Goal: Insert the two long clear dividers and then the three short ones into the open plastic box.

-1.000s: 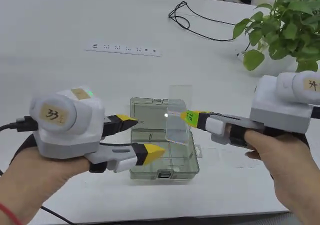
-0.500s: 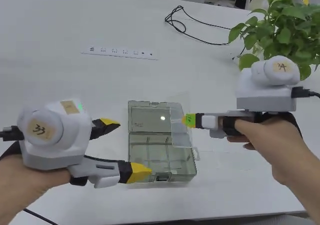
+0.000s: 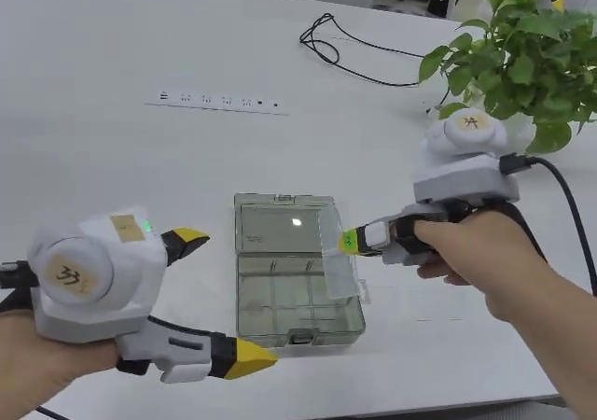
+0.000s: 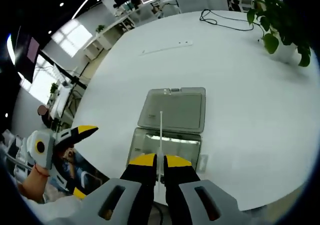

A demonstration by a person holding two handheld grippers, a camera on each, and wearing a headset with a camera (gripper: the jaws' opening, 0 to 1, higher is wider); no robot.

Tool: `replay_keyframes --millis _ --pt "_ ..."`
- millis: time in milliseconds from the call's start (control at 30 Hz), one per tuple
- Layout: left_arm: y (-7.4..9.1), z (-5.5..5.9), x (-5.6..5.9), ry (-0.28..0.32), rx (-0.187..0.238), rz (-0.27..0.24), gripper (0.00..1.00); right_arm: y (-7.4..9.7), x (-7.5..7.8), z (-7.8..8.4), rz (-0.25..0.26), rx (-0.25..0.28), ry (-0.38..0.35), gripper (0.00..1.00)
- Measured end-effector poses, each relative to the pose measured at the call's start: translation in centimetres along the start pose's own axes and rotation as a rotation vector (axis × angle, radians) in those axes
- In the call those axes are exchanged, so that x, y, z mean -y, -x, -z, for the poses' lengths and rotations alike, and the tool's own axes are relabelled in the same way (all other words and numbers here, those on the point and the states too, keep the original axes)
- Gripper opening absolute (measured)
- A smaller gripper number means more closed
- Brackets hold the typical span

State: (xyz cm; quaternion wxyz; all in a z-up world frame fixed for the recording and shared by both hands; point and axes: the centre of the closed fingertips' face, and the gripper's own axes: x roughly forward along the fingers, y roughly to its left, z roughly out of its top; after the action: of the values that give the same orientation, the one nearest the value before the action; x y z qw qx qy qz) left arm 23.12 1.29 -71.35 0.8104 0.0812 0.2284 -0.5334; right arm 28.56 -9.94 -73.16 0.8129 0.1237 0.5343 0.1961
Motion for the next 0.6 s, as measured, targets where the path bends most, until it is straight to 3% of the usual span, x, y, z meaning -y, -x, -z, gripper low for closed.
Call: replay_keyframes --millis 333,600 --pt "-0.3 0.4 -0.2 0.000 0.000 0.022 1.00 -2.0 1.1 1.9 0.027 -0.093 -0.061 0.06" --pt "-0.5 0.4 -0.1 0.003 0.006 0.034 0.99 -3.2 1.9 2.9 0.051 -0.124 -0.079 0.06"
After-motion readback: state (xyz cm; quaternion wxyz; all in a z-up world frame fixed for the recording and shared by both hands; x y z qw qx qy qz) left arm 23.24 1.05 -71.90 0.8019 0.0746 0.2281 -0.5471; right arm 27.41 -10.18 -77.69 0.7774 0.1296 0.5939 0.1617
